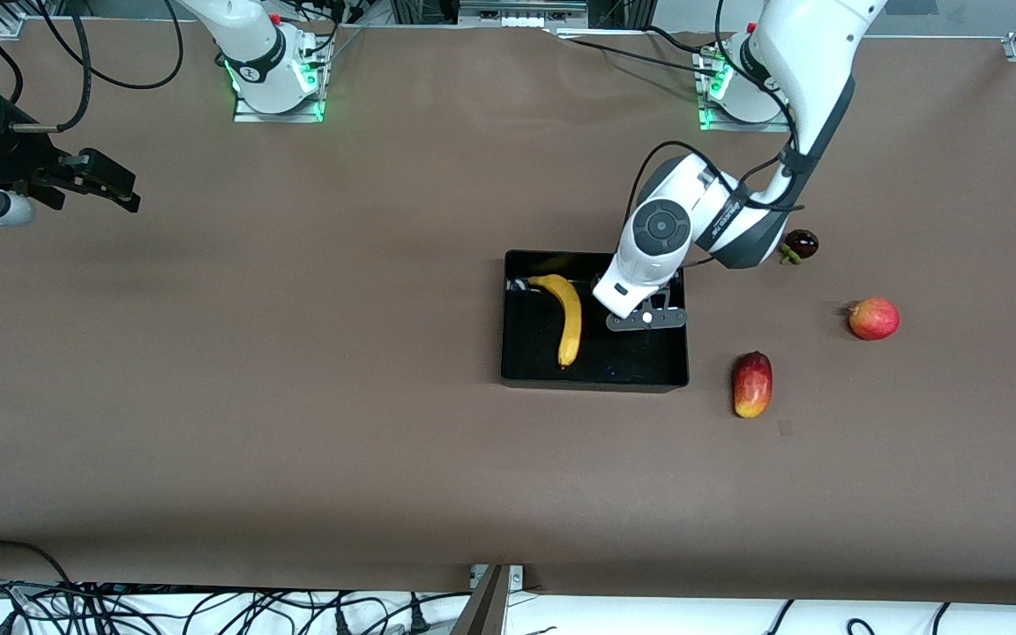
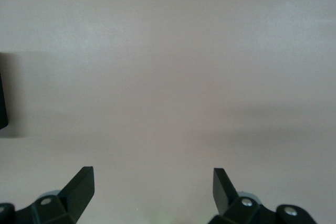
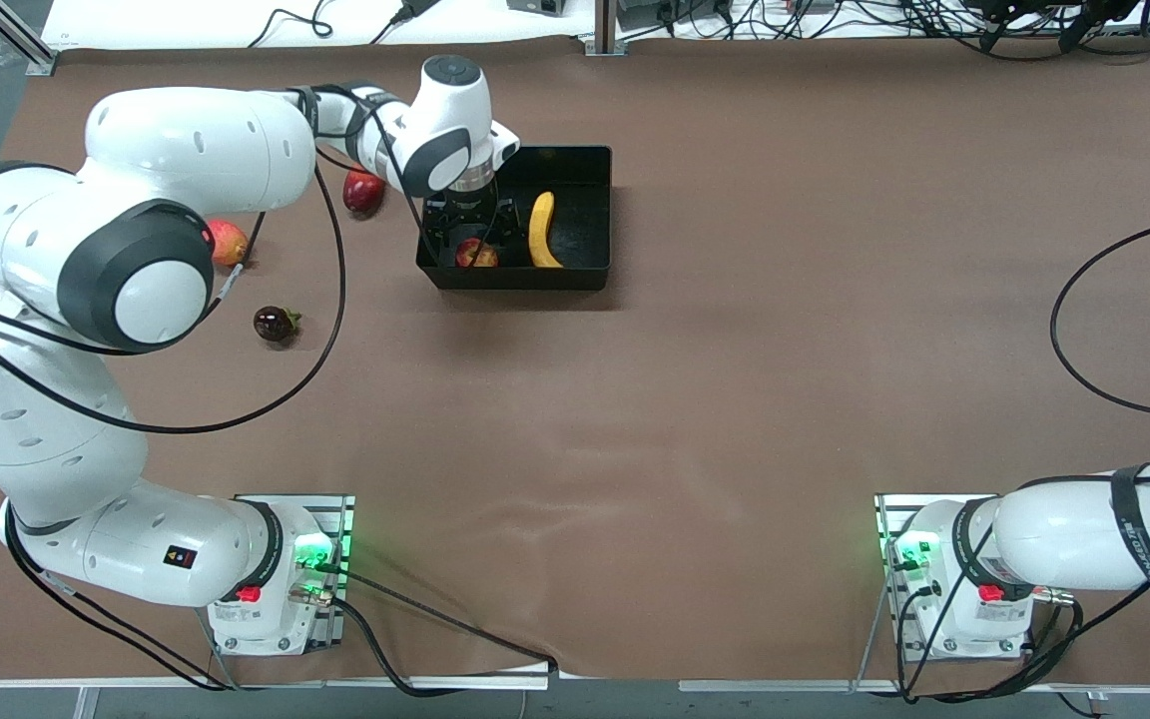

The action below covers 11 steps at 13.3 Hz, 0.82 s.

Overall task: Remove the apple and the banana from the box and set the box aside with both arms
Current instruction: 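Lower the left gripper into the box and grasp the red apple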

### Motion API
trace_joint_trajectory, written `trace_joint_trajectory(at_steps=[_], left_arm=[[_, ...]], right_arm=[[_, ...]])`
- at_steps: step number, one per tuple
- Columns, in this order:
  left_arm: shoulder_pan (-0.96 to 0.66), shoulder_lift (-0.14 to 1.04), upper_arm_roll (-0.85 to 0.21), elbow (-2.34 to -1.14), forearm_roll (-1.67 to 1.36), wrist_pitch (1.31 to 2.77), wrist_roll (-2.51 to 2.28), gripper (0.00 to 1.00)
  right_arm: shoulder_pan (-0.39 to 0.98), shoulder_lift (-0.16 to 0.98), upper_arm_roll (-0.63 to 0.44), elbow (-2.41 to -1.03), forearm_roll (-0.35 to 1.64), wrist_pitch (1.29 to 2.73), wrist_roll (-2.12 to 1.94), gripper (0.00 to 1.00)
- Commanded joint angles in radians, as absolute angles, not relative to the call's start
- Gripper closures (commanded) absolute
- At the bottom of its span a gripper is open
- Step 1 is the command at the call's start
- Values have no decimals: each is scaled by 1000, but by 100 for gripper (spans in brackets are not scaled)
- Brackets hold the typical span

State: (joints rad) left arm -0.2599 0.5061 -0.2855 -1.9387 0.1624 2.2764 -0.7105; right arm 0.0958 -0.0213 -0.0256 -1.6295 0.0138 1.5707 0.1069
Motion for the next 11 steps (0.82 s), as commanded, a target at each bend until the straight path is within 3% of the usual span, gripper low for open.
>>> trace_joint_trajectory(at_steps=[1,2,4,5,6,8,11], left_arm=[[-275,509,-267,-1985,186,2319,-687,0],[-275,511,-267,-1994,187,2319,-689,0],[-275,511,-267,-1993,175,2319,-692,48],[-275,508,-267,-1988,173,2313,-696,66],[-275,500,-267,-1985,172,2309,-699,73],[-270,442,-268,-1980,172,2271,-703,72],[-220,333,-270,-1872,160,2012,-693,66]], right_arm=[[83,-15,-12,-1612,3,1566,107,0],[83,-15,-12,-1612,3,1566,106,0],[83,-15,-12,-1612,3,1566,106,0],[83,-15,-12,-1612,3,1566,106,0],[83,-15,-12,-1612,3,1566,106,0],[83,-15,-12,-1612,3,1566,106,0],[83,-15,-12,-1612,3,1566,106,0]])
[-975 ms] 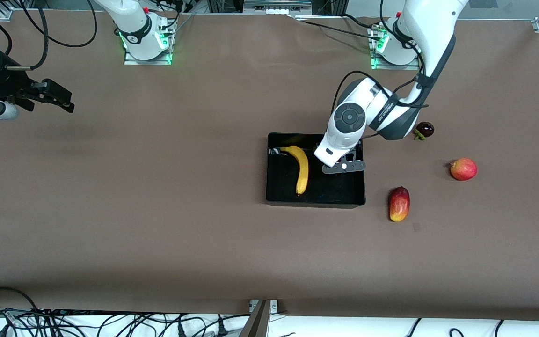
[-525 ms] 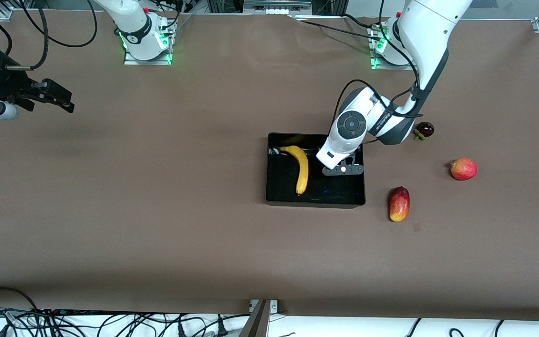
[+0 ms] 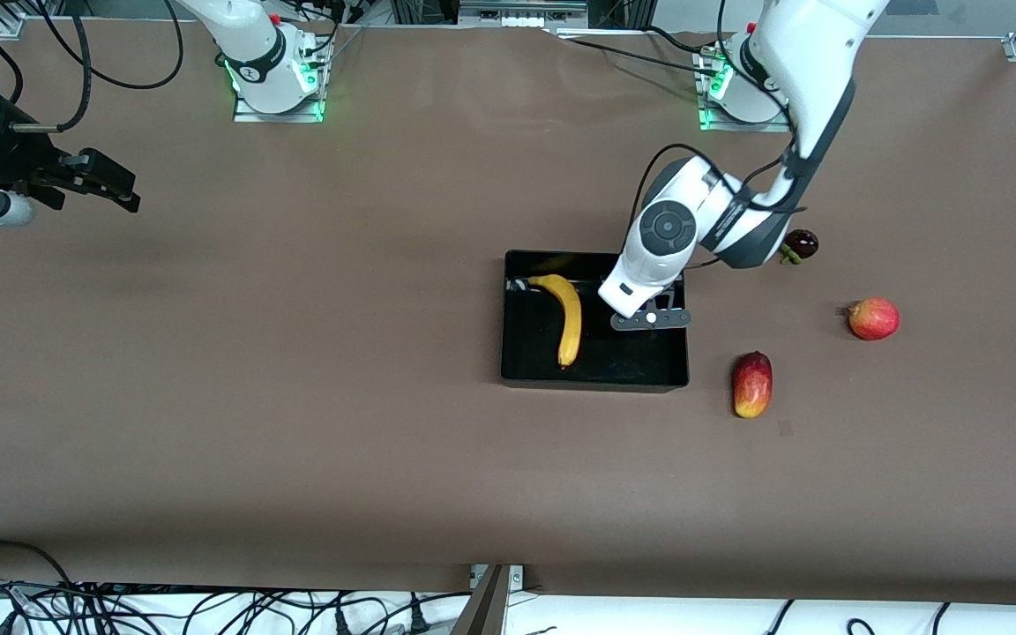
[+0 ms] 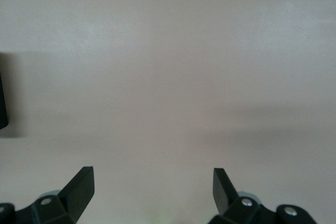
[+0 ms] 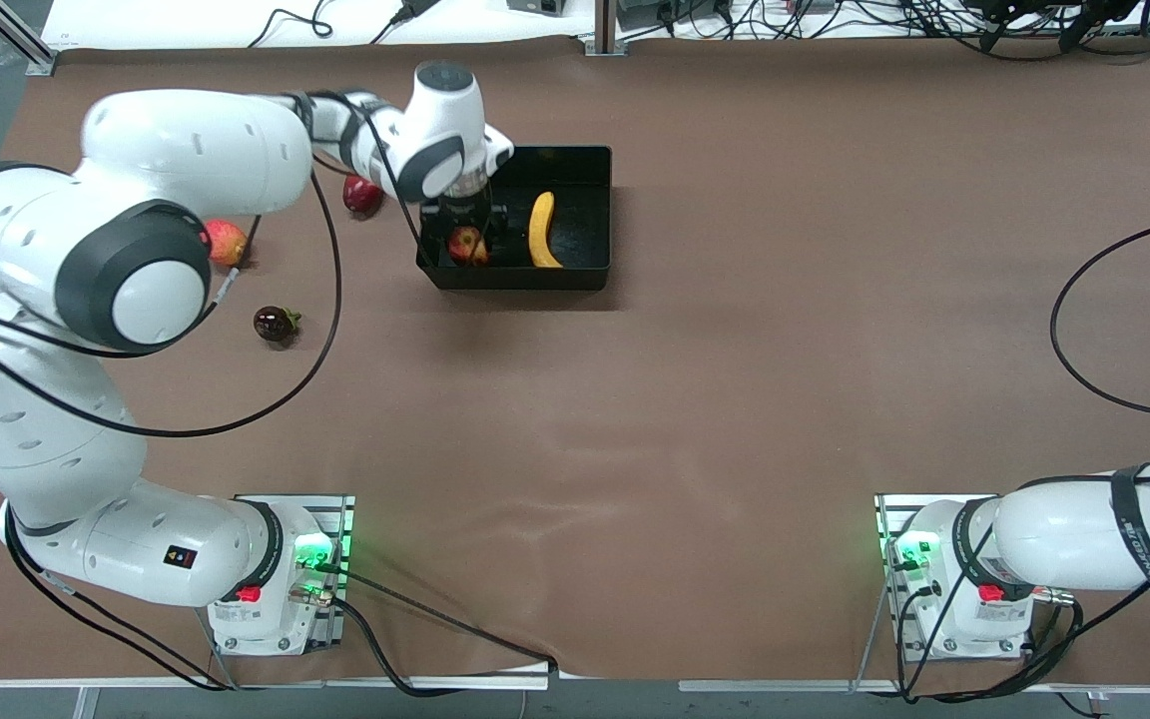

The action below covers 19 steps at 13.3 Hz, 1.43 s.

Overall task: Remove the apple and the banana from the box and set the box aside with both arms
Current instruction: 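Carry the apple out and set it beside the mangosteen, open left gripper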

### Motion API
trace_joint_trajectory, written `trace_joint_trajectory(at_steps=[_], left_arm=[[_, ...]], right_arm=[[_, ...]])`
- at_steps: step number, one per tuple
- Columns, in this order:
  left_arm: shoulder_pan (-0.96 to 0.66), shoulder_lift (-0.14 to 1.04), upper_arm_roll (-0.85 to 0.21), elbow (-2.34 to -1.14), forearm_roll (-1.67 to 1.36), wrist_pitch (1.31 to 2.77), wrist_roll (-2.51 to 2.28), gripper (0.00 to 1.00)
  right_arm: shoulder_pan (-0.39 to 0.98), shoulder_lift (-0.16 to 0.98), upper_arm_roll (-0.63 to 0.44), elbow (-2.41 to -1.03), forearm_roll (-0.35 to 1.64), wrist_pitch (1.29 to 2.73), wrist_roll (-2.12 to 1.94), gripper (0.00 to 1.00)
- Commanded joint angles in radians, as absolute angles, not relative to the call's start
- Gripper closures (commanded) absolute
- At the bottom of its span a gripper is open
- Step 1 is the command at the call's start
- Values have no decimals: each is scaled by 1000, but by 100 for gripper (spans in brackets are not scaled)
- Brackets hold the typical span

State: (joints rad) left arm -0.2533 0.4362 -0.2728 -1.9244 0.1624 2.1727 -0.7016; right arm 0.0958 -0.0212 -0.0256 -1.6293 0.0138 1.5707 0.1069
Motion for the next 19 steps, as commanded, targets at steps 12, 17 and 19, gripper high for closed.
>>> trace_joint_trajectory(at_steps=[12,17,19], left_arm=[[61,218,-264,-2188,74,2050,-38,64],[52,311,-262,-2275,115,2265,-40,60],[51,353,-259,-2278,139,2327,-41,52]], right_arm=[[83,-15,-12,-1612,3,1566,106,0],[83,-15,-12,-1612,3,1566,106,0],[83,-15,-12,-1612,5,1566,106,0]])
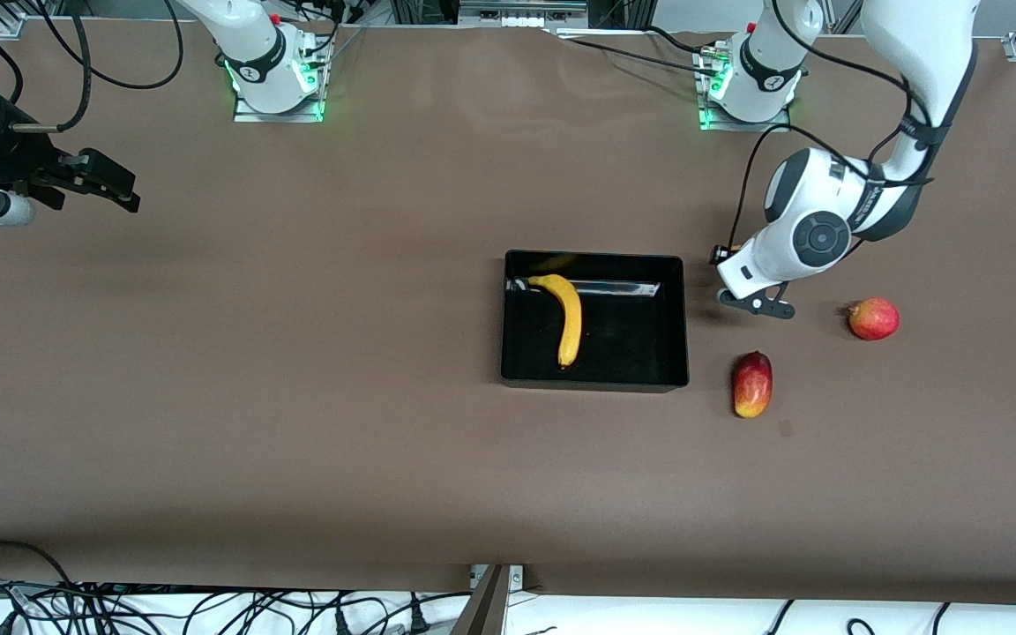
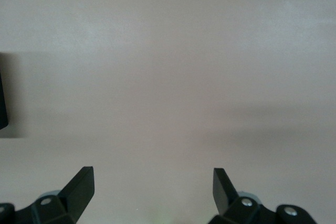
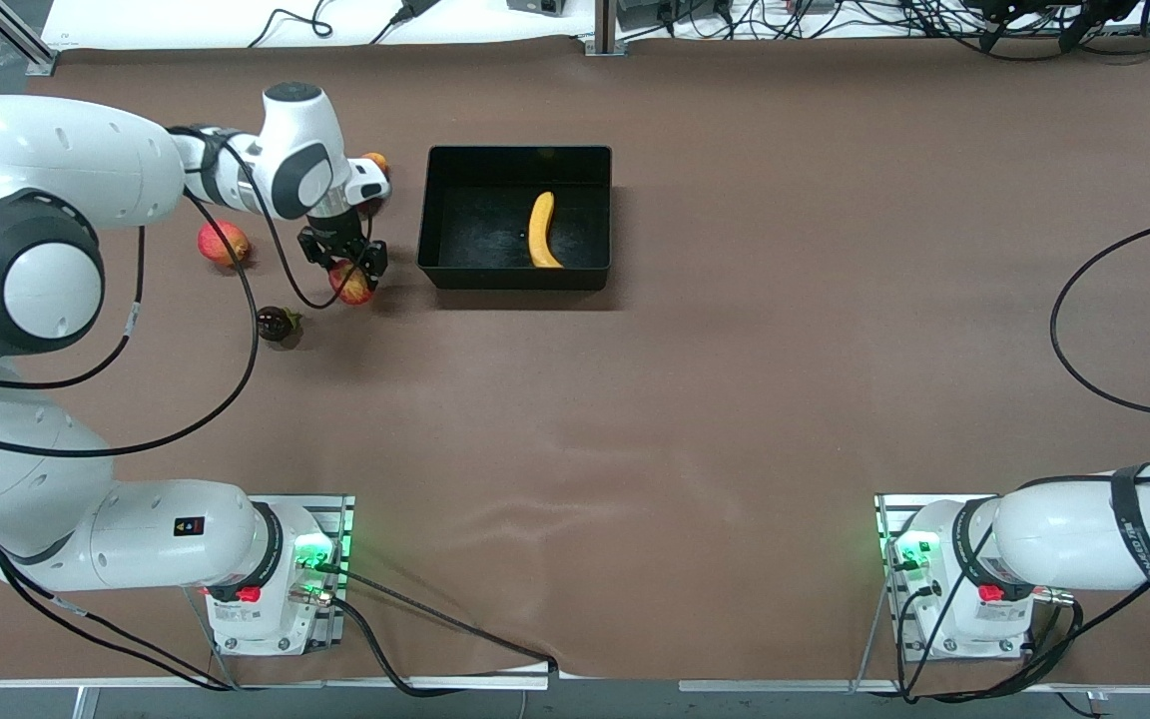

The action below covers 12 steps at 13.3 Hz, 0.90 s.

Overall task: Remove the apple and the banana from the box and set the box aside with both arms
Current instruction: 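Carry the apple out and set it beside the mangosteen, open left gripper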

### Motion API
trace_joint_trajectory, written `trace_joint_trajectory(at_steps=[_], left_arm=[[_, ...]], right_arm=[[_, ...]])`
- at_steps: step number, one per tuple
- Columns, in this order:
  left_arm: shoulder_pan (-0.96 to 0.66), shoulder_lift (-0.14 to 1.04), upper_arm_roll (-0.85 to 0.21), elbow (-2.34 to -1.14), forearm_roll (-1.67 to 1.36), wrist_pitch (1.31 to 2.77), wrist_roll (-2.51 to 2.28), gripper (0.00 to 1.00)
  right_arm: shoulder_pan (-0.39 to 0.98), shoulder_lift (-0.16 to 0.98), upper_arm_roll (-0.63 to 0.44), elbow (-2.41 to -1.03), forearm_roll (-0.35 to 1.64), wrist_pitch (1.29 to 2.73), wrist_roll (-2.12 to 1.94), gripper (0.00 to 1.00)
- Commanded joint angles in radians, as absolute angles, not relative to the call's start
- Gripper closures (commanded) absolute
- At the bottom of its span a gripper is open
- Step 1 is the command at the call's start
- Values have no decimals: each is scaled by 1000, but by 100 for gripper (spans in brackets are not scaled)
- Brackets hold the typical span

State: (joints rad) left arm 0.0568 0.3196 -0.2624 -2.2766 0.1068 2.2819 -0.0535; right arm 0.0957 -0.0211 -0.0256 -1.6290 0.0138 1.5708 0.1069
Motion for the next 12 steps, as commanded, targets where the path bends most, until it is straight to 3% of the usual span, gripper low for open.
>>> trace_joint_trajectory(at_steps=[1,2,5,9,12], left_arm=[[51,351,-256,-2278,144,2327,-44,16],[51,348,-256,-2278,146,2322,-52,0],[51,286,-258,-2263,146,2249,-54,0],[43,227,-271,-2018,111,1950,-55,0],[-9,267,-273,-1895,-84,1940,-89,0]], right_arm=[[83,-15,-12,-1612,3,1566,106,0],[83,-15,-12,-1612,3,1566,106,0],[83,-15,-12,-1612,3,1566,106,0],[83,-15,-12,-1612,3,1566,106,0],[83,-15,-12,-1612,3,1566,106,0]])
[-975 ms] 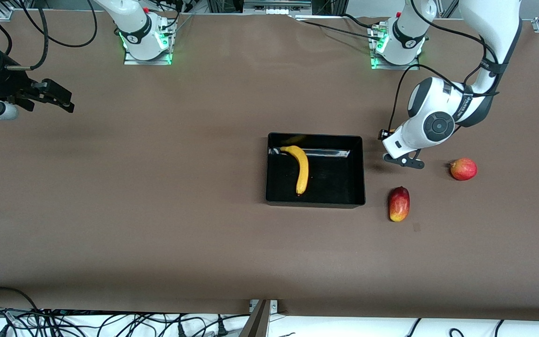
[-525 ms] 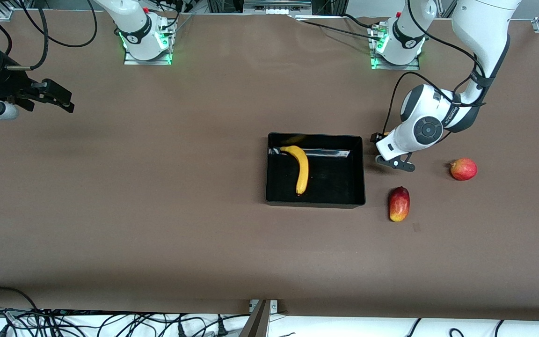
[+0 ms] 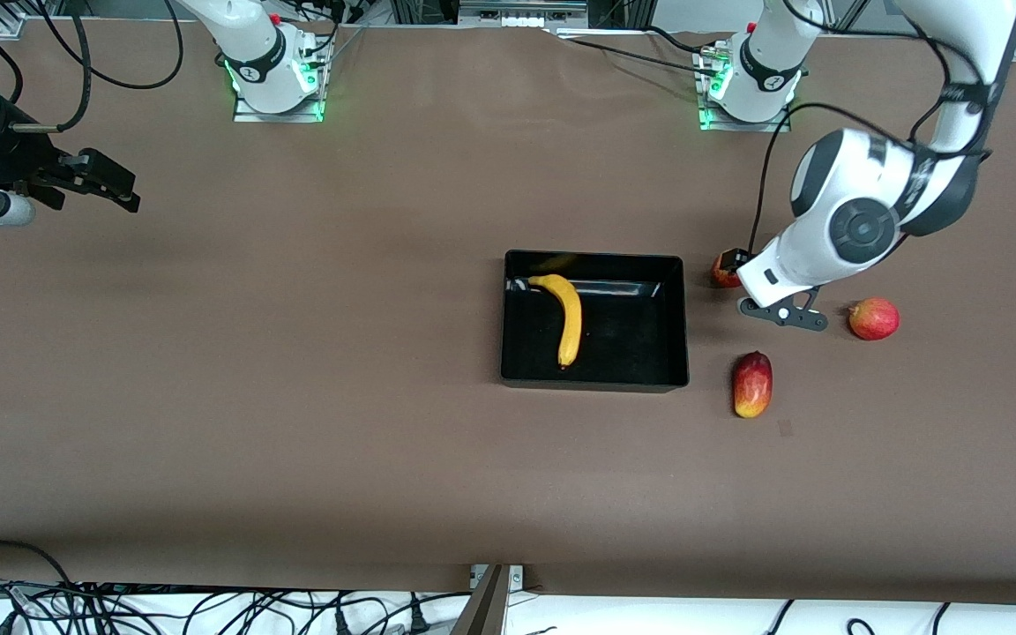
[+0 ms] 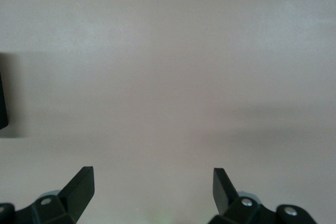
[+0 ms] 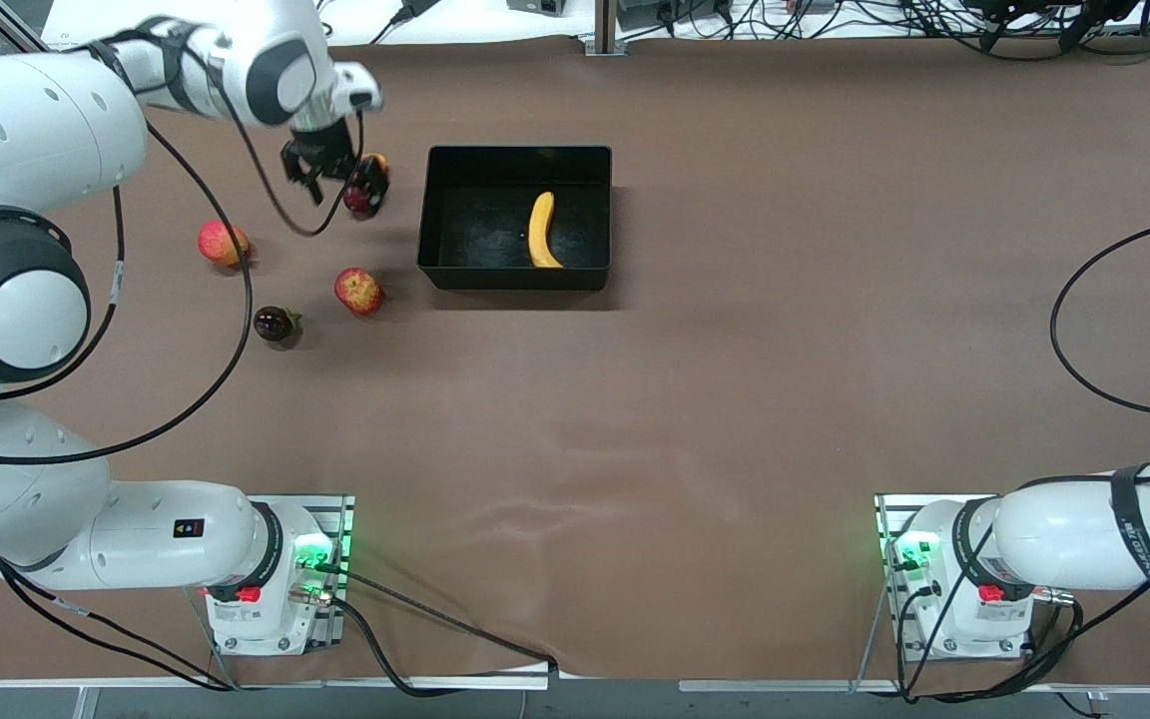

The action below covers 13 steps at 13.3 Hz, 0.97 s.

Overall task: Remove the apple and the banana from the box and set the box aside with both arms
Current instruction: 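Move the left gripper back into the box over the yellow banana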

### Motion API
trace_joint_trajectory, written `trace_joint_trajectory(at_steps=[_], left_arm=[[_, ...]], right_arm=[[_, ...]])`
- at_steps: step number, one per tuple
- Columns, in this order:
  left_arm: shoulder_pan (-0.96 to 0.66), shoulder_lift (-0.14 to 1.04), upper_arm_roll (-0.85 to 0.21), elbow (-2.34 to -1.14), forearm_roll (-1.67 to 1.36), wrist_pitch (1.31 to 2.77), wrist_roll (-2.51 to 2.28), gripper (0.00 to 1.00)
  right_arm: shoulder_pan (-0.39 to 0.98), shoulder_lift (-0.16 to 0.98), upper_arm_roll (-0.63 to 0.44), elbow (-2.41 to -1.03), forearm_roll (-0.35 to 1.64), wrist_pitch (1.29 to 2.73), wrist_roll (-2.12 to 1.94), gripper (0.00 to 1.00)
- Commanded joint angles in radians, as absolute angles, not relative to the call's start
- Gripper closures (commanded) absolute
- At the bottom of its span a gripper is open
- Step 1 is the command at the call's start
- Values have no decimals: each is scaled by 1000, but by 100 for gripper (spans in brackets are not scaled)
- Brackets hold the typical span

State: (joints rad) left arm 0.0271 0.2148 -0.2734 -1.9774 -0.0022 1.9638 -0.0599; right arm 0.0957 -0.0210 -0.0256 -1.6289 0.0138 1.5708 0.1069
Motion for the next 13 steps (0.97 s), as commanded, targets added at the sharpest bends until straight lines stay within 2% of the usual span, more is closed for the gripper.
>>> trace_joint_trajectory(at_steps=[1,5,8,13], left_arm=[[-49,302,-272,-1840,-81,1940,-133,0],[-253,509,-264,-1626,-8,1979,-501,0],[-340,619,-261,-1631,67,2201,-667,0],[-408,719,-245,-1649,135,2360,-788,0]], right_arm=[[83,-15,-12,-1612,3,1566,106,0],[83,-15,-12,-1612,3,1566,106,0],[83,-15,-12,-1612,3,1566,106,0],[83,-15,-12,-1612,3,1566,106,0]])
